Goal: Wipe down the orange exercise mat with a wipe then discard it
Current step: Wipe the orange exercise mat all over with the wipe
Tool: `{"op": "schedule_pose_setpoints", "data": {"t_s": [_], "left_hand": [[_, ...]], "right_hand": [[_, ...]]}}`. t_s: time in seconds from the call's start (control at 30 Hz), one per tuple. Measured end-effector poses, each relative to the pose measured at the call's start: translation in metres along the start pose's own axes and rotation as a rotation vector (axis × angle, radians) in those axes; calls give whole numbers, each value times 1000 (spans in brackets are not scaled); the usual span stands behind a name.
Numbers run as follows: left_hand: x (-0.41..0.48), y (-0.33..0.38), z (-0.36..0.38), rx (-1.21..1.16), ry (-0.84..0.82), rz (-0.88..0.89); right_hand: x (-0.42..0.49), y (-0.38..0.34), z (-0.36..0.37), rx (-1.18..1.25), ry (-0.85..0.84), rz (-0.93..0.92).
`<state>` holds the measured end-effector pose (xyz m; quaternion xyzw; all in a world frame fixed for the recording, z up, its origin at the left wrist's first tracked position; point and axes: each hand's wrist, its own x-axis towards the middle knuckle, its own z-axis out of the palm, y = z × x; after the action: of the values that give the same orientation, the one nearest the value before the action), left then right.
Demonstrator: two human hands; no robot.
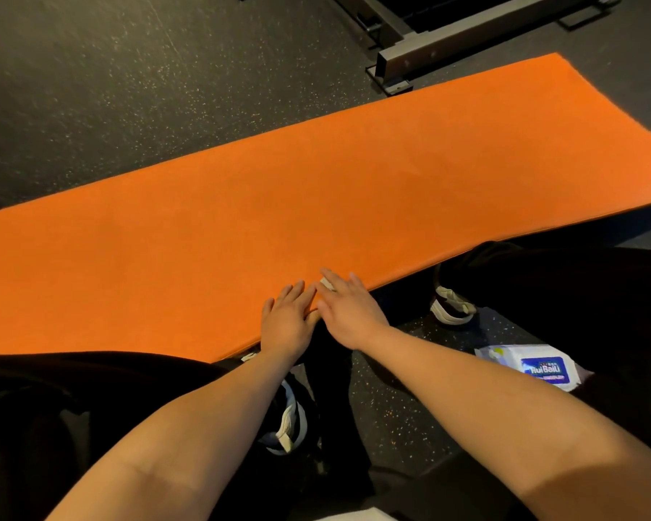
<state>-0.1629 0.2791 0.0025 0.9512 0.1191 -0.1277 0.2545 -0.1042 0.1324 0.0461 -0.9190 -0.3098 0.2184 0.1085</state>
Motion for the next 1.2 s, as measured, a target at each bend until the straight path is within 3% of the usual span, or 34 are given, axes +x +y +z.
{"op": "schedule_pose_setpoints", "data": {"t_s": [0.07,0.23,0.3,0.6,0.67,0.77,0.83,0.97,1.2], "left_hand": [[3,4,-3,-11,14,0],[16,16,-18,15,47,26],[19,16,-21,20,48,28],[15,26,-32,-6,67,52],[16,33,-38,8,72,51],[17,36,-46,45,82,44],[18,29,-53,87,91,30],[22,7,-61,115,78,8],[23,-10,-42,171,1,-13]], "right_hand": [[0,13,-8,-68,2,9],[11,44,-29,-34,103,343],[14,40,-30,-3,112,397],[11,7,-30,99,73,60],[14,27,-41,89,101,141],[19,64,-58,118,108,403],[22,72,-58,127,68,440],[32,38,-44,143,70,346],[43,-16,-10,105,-94,-28]]}}
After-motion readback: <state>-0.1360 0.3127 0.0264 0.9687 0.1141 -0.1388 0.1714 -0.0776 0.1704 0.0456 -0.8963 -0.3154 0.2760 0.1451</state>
